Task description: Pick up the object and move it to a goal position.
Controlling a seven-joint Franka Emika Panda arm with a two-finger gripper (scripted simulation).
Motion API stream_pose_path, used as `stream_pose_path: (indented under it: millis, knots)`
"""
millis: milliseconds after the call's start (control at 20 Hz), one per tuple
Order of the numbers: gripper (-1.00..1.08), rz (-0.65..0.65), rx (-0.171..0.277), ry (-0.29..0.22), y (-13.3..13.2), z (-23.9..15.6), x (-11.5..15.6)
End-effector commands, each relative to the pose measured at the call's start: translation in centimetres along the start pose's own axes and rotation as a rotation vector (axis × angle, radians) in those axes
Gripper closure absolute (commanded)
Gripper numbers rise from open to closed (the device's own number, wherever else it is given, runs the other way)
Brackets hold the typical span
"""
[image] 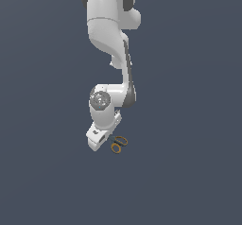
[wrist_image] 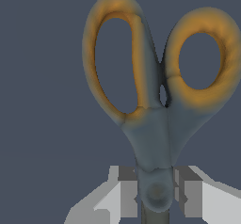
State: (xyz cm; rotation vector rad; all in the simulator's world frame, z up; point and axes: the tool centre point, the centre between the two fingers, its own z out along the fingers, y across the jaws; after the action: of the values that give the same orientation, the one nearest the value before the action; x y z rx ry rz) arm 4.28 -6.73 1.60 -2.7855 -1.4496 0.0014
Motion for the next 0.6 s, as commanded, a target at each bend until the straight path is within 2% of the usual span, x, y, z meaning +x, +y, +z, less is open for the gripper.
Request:
stream_pose_path:
  millis: [0, 300, 550]
  knots:
    - [1.08, 0.0, -0.002, 0.001, 0.0, -0.8, -0.3]
    - [1.08, 0.0, -0.002, 0.0, -0.5, -3.9, -1.7]
    - [1.08, 0.001, -0.002, 0.0, -1.1, -7.9, -3.6]
